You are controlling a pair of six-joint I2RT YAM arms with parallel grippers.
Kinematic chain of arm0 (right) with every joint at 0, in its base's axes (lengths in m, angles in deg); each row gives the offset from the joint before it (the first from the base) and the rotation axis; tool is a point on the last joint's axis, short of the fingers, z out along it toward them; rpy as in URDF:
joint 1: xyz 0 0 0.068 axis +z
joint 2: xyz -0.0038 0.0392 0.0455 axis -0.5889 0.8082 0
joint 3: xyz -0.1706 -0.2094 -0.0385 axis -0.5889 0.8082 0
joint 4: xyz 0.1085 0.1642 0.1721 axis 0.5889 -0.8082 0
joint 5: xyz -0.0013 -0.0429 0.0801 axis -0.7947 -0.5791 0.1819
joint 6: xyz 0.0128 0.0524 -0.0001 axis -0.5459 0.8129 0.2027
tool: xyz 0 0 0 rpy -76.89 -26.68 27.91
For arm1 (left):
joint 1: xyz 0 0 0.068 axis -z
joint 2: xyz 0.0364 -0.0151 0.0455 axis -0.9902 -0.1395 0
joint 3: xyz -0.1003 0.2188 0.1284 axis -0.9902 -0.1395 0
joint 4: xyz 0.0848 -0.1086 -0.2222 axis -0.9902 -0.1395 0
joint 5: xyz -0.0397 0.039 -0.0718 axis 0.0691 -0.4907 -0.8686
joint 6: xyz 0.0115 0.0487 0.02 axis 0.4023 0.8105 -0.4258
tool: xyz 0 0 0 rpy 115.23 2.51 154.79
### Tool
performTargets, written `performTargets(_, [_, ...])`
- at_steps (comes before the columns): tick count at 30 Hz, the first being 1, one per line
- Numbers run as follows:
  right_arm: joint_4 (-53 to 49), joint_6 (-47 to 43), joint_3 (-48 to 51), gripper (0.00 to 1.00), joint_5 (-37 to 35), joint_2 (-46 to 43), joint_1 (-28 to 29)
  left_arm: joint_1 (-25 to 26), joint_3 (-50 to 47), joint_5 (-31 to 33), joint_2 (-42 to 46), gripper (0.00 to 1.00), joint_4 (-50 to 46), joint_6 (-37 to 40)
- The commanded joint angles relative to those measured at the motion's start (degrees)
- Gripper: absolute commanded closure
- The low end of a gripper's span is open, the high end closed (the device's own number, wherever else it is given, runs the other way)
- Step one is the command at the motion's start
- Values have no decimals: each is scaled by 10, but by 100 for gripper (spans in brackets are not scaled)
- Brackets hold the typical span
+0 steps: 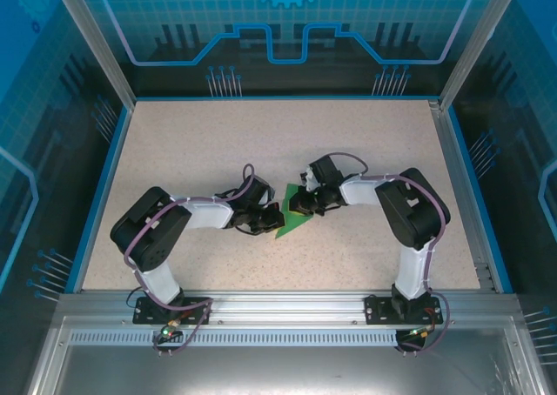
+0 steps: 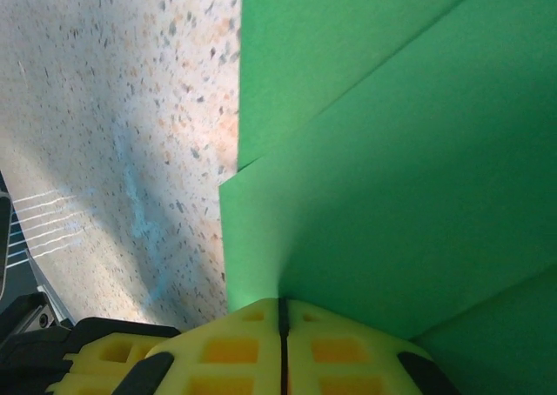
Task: Fold a paper plane with a square sheet of paper (pick it up from the middle)
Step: Fourth fold the wing at the center of the table.
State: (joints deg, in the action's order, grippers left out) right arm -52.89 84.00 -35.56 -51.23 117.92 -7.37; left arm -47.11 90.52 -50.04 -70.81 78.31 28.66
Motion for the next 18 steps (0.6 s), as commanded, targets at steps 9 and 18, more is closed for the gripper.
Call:
performTargets(9, [-29, -47, -46, 91, -49, 37, -108, 16, -33, 17, -41, 100, -114, 13])
performTargets(18, [-46, -53, -78, 90, -37, 43, -139, 18, -33, 17, -42, 100, -115, 15])
